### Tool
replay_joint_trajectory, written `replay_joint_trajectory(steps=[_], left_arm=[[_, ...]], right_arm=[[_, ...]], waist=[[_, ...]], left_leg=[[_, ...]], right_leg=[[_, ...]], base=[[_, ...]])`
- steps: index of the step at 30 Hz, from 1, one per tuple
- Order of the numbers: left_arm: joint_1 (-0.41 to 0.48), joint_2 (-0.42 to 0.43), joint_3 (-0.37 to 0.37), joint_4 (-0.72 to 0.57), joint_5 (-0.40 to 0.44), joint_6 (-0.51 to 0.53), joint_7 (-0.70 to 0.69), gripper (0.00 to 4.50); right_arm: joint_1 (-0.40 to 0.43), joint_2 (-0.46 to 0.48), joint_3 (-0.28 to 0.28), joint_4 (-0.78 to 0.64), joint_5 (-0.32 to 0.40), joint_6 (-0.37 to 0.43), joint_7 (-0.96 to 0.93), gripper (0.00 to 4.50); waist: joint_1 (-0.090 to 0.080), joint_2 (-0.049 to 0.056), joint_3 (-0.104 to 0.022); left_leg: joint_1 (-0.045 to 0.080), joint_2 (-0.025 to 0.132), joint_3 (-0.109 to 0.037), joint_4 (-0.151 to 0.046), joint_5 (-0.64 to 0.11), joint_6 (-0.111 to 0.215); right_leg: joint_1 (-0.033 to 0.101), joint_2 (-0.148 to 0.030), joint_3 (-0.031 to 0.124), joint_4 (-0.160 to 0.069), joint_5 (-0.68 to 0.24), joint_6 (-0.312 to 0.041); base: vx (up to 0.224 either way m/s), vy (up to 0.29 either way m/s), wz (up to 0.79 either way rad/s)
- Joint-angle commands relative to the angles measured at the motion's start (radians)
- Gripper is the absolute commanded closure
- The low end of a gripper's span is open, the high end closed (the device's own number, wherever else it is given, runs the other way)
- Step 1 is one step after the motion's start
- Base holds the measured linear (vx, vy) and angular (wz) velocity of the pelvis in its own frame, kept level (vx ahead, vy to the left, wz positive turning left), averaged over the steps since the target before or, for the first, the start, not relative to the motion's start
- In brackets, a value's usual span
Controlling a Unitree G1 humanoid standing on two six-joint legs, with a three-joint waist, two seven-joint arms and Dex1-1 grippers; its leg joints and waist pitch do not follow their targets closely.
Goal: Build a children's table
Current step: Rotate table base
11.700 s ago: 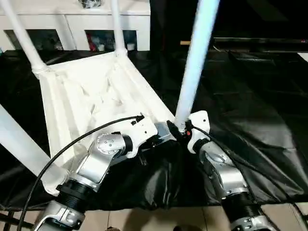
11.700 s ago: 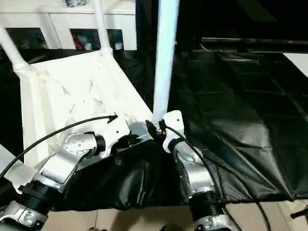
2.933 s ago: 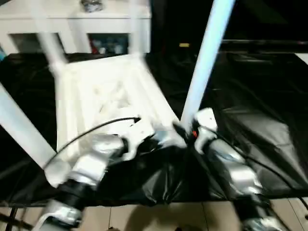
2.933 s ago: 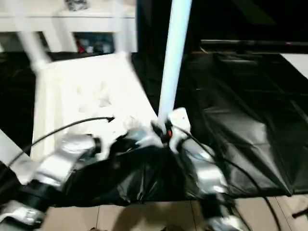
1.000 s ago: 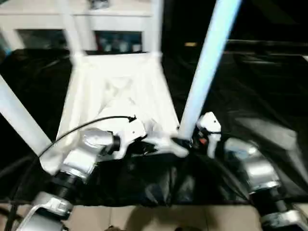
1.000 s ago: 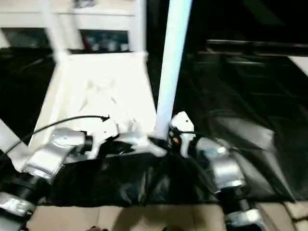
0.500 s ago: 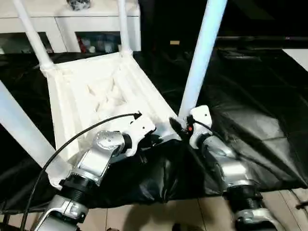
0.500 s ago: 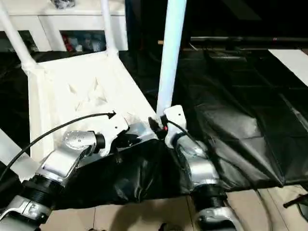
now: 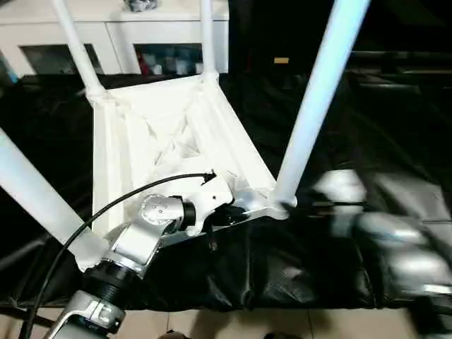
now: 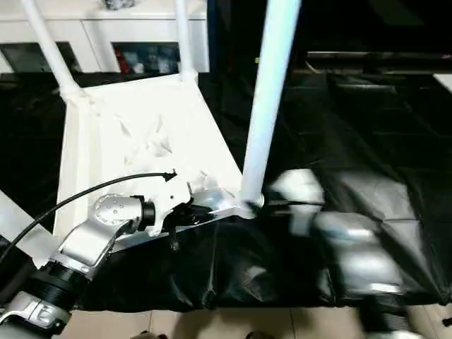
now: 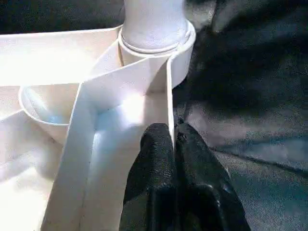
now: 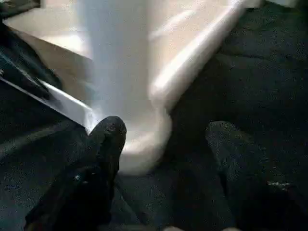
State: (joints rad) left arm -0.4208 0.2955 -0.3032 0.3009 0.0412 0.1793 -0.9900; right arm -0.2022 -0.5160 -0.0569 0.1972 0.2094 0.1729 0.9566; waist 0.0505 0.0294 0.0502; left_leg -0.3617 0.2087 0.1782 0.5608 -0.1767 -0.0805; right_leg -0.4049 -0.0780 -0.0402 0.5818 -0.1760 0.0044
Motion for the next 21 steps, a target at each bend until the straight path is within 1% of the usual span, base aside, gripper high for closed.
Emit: replay_joint_trajectory(steps=[1, 2, 3, 4, 5, 6, 7, 9, 10, 11, 12, 13, 14, 15, 16, 17, 18, 19, 20, 21], left_arm=[[0.027, 0.011, 0.014, 0.009, -0.020, -0.030, -0.004, 4.50], [0.035, 0.015, 0.015, 0.004, -0.022, -0.036, -0.006, 4.50], [0.045, 0.017, 0.023, -0.014, -0.019, -0.029, 0.014, 4.50], [0.051, 0.012, 0.039, -0.026, -0.026, -0.022, 0.034, 4.50], [0.052, 0.009, 0.046, -0.030, -0.031, -0.019, 0.039, 4.50], [0.056, 0.005, 0.057, -0.047, -0.049, 0.002, 0.033, 4.06], [0.058, 0.000, 0.067, -0.063, -0.061, 0.018, 0.041, 4.06], [0.062, -0.009, 0.082, -0.087, -0.074, 0.031, 0.061, 3.89], [0.062, -0.009, 0.083, -0.089, -0.075, 0.031, 0.063, 3.89], [0.073, -0.018, 0.097, -0.125, -0.100, 0.055, 0.069, 3.77], [0.083, -0.021, 0.105, -0.156, -0.121, 0.077, 0.067, 3.65], [0.103, -0.024, 0.122, -0.209, -0.159, 0.118, 0.063, 3.53], [0.124, -0.023, 0.132, -0.255, -0.187, 0.147, 0.056, 3.48], [0.158, -0.017, 0.144, -0.321, -0.223, 0.187, 0.047, 3.38], [0.161, -0.017, 0.145, -0.327, -0.226, 0.191, 0.046, 3.26], [0.182, -0.009, 0.149, -0.362, -0.241, 0.214, 0.041, 3.26], [0.244, 0.027, 0.157, -0.449, -0.276, 0.270, 0.024, 3.16], [0.254, 0.035, 0.157, -0.463, -0.282, 0.278, 0.024, 3.03], [0.261, 0.040, 0.158, -0.473, -0.287, 0.284, 0.023, 2.95], [0.327, 0.078, 0.182, -0.541, -0.325, 0.325, 0.015, 2.88]], right_arm=[[0.028, -0.023, 0.004, -0.042, 0.031, 0.028, 0.064, 1.46], [0.039, -0.027, 0.011, -0.052, 0.031, 0.032, 0.074, 1.46], [0.055, -0.041, 0.032, -0.076, 0.036, 0.050, 0.104, 1.46], [0.065, -0.050, 0.051, -0.101, 0.049, 0.067, 0.136, 1.46], [0.069, -0.053, 0.058, -0.110, 0.056, 0.072, 0.148, 1.46], [0.062, -0.048, 0.072, -0.115, 0.061, 0.082, 0.155, 1.42], [0.052, -0.041, 0.085, -0.119, 0.069, 0.094, 0.161, 1.42], [0.039, -0.030, 0.105, -0.128, 0.082, 0.112, 0.166, 1.42], [0.039, -0.029, 0.106, -0.129, 0.082, 0.113, 0.166, 1.42], [0.034, -0.018, 0.122, -0.141, 0.091, 0.125, 0.171, 1.42], [0.031, -0.010, 0.133, -0.144, 0.091, 0.126, 0.172, 1.42], [0.022, 0.008, 0.151, -0.136, 0.079, 0.121, 0.170, 1.42], [0.013, 0.025, 0.165, -0.125, 0.067, 0.115, 0.165, 1.42], [-0.006, 0.051, 0.182, -0.102, 0.047, 0.109, 0.151, 1.42], [-0.008, 0.054, 0.184, -0.099, 0.045, 0.109, 0.149, 1.42], [-0.019, 0.067, 0.188, -0.085, 0.041, 0.109, 0.140, 1.42], [-0.050, 0.097, 0.198, -0.047, 0.046, 0.117, 0.125, 1.42], [-0.054, 0.099, 0.200, -0.043, 0.048, 0.119, 0.123, 1.42], [-0.057, 0.102, 0.202, -0.039, 0.049, 0.120, 0.122, 1.42], [-0.081, 0.121, 0.210, -0.003, 0.031, 0.098, 0.100, 1.42]], waist=[[0.006, -0.034, -0.059], [0.002, -0.035, -0.056], [0.002, -0.037, -0.055], [-0.001, -0.035, -0.055], [-0.003, -0.036, -0.055], [-0.006, -0.037, -0.056], [-0.008, -0.033, -0.056], [-0.007, -0.038, -0.056], [-0.005, -0.033, -0.056], [-0.002, -0.032, -0.059], [0.002, -0.031, -0.059], [0.003, -0.027, -0.057], [0.003, -0.030, -0.056], [0.004, -0.032, -0.060], [0.003, -0.031, -0.060], [0.004, -0.032, -0.058], [0.006, -0.036, -0.062], [0.005, -0.034, -0.059], [0.008, -0.029, -0.058], [0.007, -0.038, -0.057]], left_leg=[[-0.001, 0.011, 0.007, -0.044, -0.176, 0.117], [-0.004, 0.010, 0.007, -0.046, -0.192, 0.107], [-0.004, 0.012, 0.004, -0.048, -0.208, 0.096], [-0.004, 0.010, 0.004, -0.047, -0.213, 0.094], [-0.006, 0.012, 0.002, -0.050, -0.214, 0.092], [-0.006, 0.011, 0.002, -0.048, -0.214, 0.089], [-0.005, 0.011, 0.002, -0.048, -0.216, 0.085], [-0.006, 0.011, 0.001, -0.046, -0.216, 0.083], [-0.002, 0.014, 0.001, -0.046, -0.227, 0.080], [0.002, 0.015, 0.002, -0.044, -0.225, 0.078], [0.004, 0.018, 0.002, -0.045, -0.208, 0.077], [0.001, 0.018, 0.002, -0.046, -0.208, 0.078], [-0.003, 0.017, 0.000, -0.048, -0.212, 0.073], [-0.003, 0.018, 0.000, -0.047, -0.208, 0.068], [-0.004, 0.019, -0.001, -0.048, -0.204, 0.067], [-0.004, 0.017, 0.001, -0.048, -0.206, 0.070], [-0.002, 0.019, 0.000, -0.045, -0.187, 0.068], [-0.008, 0.018, -0.003, -0.049, -0.181, 0.070], [0.001, 0.018, 0.001, -0.047, -0.192, 0.068], [0.000, 0.016, 0.003, -0.046, -0.193, 0.069]], right_leg=[[0.059, -0.044, 0.026, -0.061, -0.196, -0.224], [0.057, -0.044, 0.025, -0.067, -0.261, -0.201], [0.055, -0.045, 0.025, -0.070, -0.310, -0.176], [0.054, -0.044, 0.025, -0.070, -0.321, -0.170], [0.055, -0.044, 0.024, -0.071, -0.331, -0.164], [0.052, -0.043, 0.024, -0.072, -0.340, -0.160], [0.050, -0.042, 0.024, -0.072, -0.338, -0.168], [0.048, -0.043, 0.025, -0.070, -0.335, -0.176], [0.043, -0.042, 0.026, -0.071, -0.339, -0.182], [0.042, -0.042, 0.027, -0.069, -0.328, -0.186], [0.042, -0.042, 0.028, -0.061, -0.261, -0.210], [0.042, -0.042, 0.028, -0.062, -0.253, -0.215], [0.046, -0.042, 0.026, -0.059, -0.249, -0.221], [0.046, -0.043, 0.025, -0.054, -0.236, -0.227], [0.046, -0.042, 0.024, -0.052, -0.232, -0.231], [0.044, -0.039, 0.024, -0.057, -0.240, -0.226], [0.046, -0.042, 0.025, -0.048, -0.211, -0.234], [0.048, -0.042, 0.024, -0.047, -0.211, -0.232], [0.041, -0.037, 0.026, -0.052, -0.222, -0.224], [0.042, -0.035, 0.026, -0.053, -0.224, -0.221]], base=[[0.000, 0.000, 0.00], [0.000, 0.000, 0.00], [0.000, 0.000, 0.00], [0.000, 0.000, 0.00], [0.000, 0.000, 0.00], [0.000, 0.000, 0.00], [0.000, 0.000, 0.00], [0.000, 0.000, 0.00], [0.000, 0.000, 0.00], [0.000, 0.000, 0.00], [0.000, 0.000, 0.00], [0.000, 0.000, 0.00], [0.000, 0.000, 0.00], [0.000, 0.000, 0.00], [0.000, 0.000, 0.00], [0.000, 0.000, 0.00], [0.000, 0.000, 0.00], [0.000, 0.000, 0.00], [0.000, 0.000, 0.00], [0.000, 0.000, 0.00]])
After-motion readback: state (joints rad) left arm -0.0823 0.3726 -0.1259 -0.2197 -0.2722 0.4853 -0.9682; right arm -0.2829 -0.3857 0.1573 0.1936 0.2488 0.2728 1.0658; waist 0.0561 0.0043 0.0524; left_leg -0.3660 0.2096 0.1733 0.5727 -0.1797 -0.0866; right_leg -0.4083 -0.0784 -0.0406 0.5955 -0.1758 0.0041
